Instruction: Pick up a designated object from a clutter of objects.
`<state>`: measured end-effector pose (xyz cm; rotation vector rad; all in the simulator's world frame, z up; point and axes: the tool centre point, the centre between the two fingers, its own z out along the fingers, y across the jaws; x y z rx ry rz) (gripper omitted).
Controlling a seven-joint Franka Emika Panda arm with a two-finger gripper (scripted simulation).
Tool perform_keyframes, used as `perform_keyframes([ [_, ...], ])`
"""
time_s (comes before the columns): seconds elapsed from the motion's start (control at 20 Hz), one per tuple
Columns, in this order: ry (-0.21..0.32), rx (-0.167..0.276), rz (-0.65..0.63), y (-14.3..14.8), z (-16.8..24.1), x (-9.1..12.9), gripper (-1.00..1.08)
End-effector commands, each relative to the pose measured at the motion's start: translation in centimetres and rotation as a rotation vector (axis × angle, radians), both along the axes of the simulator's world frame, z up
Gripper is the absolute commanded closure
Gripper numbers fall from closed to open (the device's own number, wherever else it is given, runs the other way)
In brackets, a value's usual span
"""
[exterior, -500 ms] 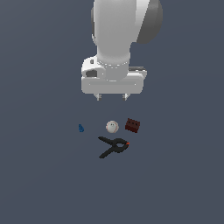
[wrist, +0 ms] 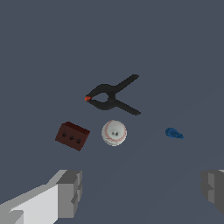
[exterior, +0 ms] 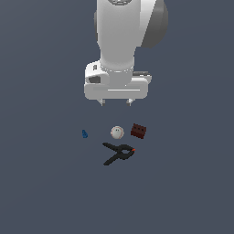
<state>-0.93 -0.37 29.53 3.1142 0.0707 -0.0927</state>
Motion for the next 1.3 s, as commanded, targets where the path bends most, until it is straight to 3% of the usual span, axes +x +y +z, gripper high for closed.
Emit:
perform_keyframes([
  [0.0, 0.006, 0.0, 0.002, -0.1, -0.1, -0.1, -0.92],
  [0.6, 0.002, -0.002, 0.095, 0.9, -2.1, 0.1, -0.92],
  [1.25, -0.007, 0.002, 0.475, 5.0, -9.9, -0.1, -0.92],
])
